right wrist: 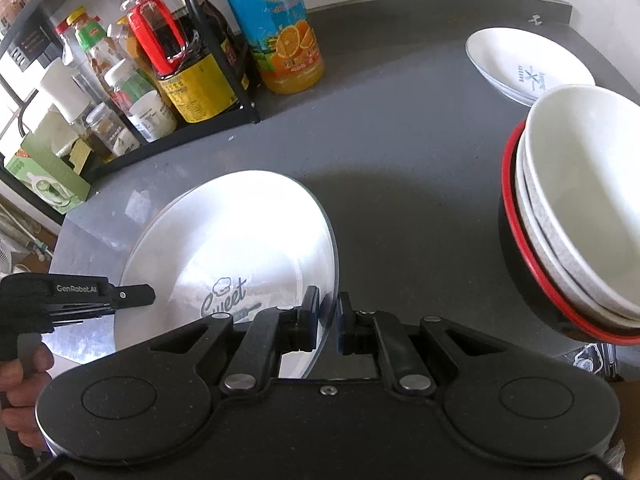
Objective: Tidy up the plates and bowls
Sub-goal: 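Carry the 'Sweet' plate across the counter with both grippers and lower it, then open both grippers to release the 'Sweet' plate on the counter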
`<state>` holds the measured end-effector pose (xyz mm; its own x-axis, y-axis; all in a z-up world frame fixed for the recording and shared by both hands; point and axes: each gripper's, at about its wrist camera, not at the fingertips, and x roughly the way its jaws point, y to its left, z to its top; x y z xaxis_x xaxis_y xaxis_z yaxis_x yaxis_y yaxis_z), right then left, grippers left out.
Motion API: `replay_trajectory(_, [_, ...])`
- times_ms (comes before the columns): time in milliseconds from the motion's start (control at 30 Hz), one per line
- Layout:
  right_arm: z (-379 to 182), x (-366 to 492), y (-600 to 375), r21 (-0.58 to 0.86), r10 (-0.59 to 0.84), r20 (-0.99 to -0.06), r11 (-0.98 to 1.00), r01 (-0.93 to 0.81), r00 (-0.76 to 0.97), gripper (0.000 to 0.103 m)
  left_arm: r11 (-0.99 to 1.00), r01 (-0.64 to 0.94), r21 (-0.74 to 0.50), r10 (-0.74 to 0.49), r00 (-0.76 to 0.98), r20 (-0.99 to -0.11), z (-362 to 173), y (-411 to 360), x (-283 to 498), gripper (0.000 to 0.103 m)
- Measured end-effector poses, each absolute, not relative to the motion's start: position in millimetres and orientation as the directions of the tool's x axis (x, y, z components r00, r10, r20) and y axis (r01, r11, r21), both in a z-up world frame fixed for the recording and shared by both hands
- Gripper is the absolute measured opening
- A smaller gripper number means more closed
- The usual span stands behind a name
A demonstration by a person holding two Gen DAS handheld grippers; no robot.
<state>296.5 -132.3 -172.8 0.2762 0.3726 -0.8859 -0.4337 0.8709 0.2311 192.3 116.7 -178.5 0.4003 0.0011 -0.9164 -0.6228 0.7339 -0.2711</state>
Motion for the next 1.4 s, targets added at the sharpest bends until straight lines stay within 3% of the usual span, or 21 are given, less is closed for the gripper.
replay_trajectory(200, [-172.3, 295.6, -133.2, 0.231, 0.374, -0.885, 0.87, -0.435, 0.278, 0.008, 0.744, -0.617, -0.256, -0.02, 0.363, -0.932, -178.5, 117.4, 202.2, 0.024])
replay_trajectory(333, [-172.1, 294.8, -130.8, 0.225, 0.371, -0.884, 0.871, -0.438, 0.283, 0.008, 0.723, -0.63, -0.283, -0.046, 0.365, -0.93, -170.3, 121.6, 204.6, 0.046])
replay_trajectory(567, [-174.6, 295.4, -129.8, 0.23, 0.373, -0.884, 0.871, -0.435, 0.28, 0.008, 0.735, -0.636, -0.237, 0.04, 0.389, -0.921, -148.9, 125.5, 197.0, 0.067])
replay_trajectory(1067, [-188.8, 297.4, -115.5, 0.209, 0.36, -0.892, 0.864, -0.457, 0.273, 0.01, 0.712, -0.679, -0.179, 0.089, 0.34, -0.936, -161.8, 138.5, 172.4, 0.069])
replay_trajectory(1400, [-183.1, 301.4, -114.7, 0.219, 0.356, -0.897, 0.873, -0.436, 0.263, 0.014, 0.707, -0.677, -0.205, 0.086, 0.37, -0.925, -154.0, 134.6, 172.6, 0.069])
